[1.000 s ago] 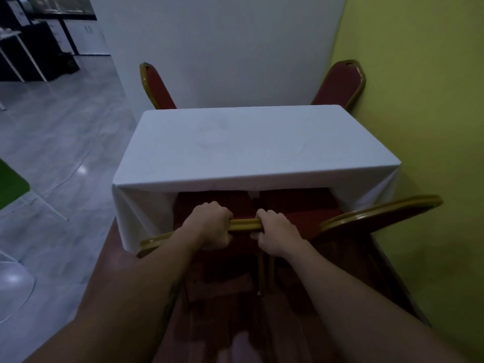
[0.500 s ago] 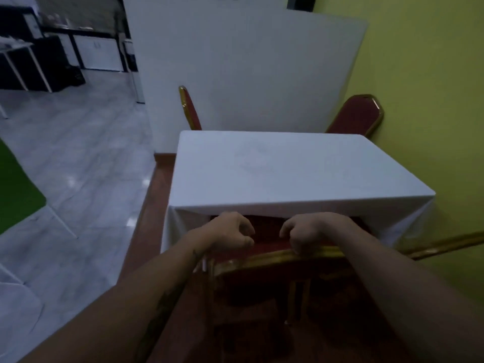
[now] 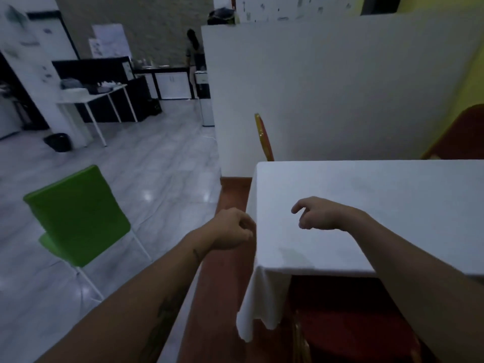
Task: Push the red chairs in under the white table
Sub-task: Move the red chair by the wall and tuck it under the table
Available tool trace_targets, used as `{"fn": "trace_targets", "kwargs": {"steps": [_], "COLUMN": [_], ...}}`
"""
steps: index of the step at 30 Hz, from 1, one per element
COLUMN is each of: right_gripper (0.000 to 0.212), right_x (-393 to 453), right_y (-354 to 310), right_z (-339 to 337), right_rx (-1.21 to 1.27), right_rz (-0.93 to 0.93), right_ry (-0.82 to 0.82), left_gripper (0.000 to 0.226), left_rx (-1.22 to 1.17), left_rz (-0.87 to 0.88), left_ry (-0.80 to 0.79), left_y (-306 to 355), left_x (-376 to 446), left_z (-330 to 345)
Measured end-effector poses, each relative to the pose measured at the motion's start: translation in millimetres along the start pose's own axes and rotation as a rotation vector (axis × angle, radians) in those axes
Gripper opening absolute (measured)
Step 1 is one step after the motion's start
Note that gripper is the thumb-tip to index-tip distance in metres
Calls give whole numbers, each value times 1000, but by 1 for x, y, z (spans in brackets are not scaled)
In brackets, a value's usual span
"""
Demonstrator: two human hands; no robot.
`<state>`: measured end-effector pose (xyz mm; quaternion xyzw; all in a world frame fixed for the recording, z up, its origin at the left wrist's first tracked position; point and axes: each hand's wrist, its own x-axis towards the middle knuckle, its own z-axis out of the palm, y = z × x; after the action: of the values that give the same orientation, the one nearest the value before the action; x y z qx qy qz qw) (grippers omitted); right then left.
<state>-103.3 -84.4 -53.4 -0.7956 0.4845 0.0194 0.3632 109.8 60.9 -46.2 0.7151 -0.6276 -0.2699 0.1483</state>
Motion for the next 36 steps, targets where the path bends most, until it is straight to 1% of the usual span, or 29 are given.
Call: {"fn": "trace_targets", "kwargs": {"steps": [3,6,12,15,18,21,22,24,26,27,29,31,34,36], "right_gripper": [44,46,54,56,57,66,66,56,41,39,44,54,64,68], "right_x": [69,134,249,306,357,398,410,435,439,448,478,508,548,571], "right_y": [-24,-53,-109,-128,-145,-149,-148,-149,-155,-155,-150,-141,-131,-128], "right_z": [-13,-31,-55,-65,-78,-89,-92,-98,-104,-109,-122,-138,-164,-176], "right_rx": [34,20,60,81,104,144,153,188,204,208,191,186,187,203], "right_rz": [-8,-37,-46,-3,59,125,137,189,232,254,310,334,395,433], "right_ry": [0,59,124,149,168,227,258,308,305,313,350,369,370,338], "left_gripper": [36,34,34,33,32,33,32,31,32,32,31,29,28,27], "left_rx": [27,32,21,13,-21,-21,-30,-77,-103,-113,-134,-183,-271,-305], "left_rz": [-32,-71,-97,-75,-48,-5,5,10,13,14,23,37,49,55], "left_ry": [5,61,81,103,84,57,66,52,36,37,47,63,28,-9], "left_y": [-28,-60,-123,-159,-190,-214,-220,-231,-229,-229,-228,-221,-202,-192], "left_x": [36,76,158,210,259,310,327,366,388,405,452,504,572,613], "left_z": [-41,-90,-172,-209,-243,-269,-276,-283,-282,-283,-290,-297,-301,-300]}}
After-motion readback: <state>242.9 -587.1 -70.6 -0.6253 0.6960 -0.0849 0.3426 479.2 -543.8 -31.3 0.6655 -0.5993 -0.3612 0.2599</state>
